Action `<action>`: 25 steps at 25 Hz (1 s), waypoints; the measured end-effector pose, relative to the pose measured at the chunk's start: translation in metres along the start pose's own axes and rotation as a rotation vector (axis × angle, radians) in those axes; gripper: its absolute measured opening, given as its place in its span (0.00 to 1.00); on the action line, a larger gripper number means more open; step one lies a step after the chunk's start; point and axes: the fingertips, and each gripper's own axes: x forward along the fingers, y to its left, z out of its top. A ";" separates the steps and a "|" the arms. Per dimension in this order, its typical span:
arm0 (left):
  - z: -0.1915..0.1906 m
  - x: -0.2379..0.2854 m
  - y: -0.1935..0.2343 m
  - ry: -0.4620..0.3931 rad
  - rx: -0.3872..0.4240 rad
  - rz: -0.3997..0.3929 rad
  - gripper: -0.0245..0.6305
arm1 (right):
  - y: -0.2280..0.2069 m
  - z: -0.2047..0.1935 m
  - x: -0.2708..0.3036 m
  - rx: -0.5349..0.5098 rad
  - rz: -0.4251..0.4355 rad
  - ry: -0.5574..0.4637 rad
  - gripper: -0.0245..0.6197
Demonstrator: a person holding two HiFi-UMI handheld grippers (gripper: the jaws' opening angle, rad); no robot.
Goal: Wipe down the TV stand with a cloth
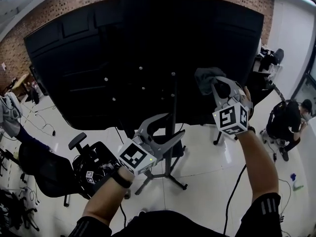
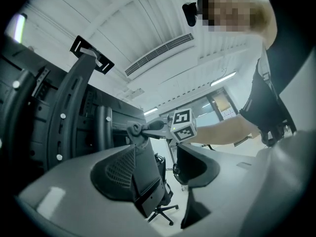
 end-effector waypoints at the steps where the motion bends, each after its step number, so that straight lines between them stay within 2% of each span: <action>1: 0.003 -0.007 0.002 -0.003 0.006 0.007 0.45 | 0.002 0.016 -0.003 0.011 0.006 -0.029 0.07; 9: 0.014 -0.084 0.031 -0.006 0.050 0.072 0.45 | 0.038 0.141 -0.012 0.010 0.038 -0.190 0.07; 14: 0.029 -0.140 0.061 -0.029 0.052 0.115 0.45 | 0.082 0.217 0.004 0.018 0.084 -0.260 0.07; 20: 0.030 -0.193 0.095 -0.026 0.035 0.163 0.45 | 0.148 0.299 0.045 -0.135 0.123 -0.286 0.07; 25: 0.014 -0.237 0.122 -0.020 -0.009 0.191 0.45 | 0.191 0.339 0.084 -0.205 0.169 -0.263 0.07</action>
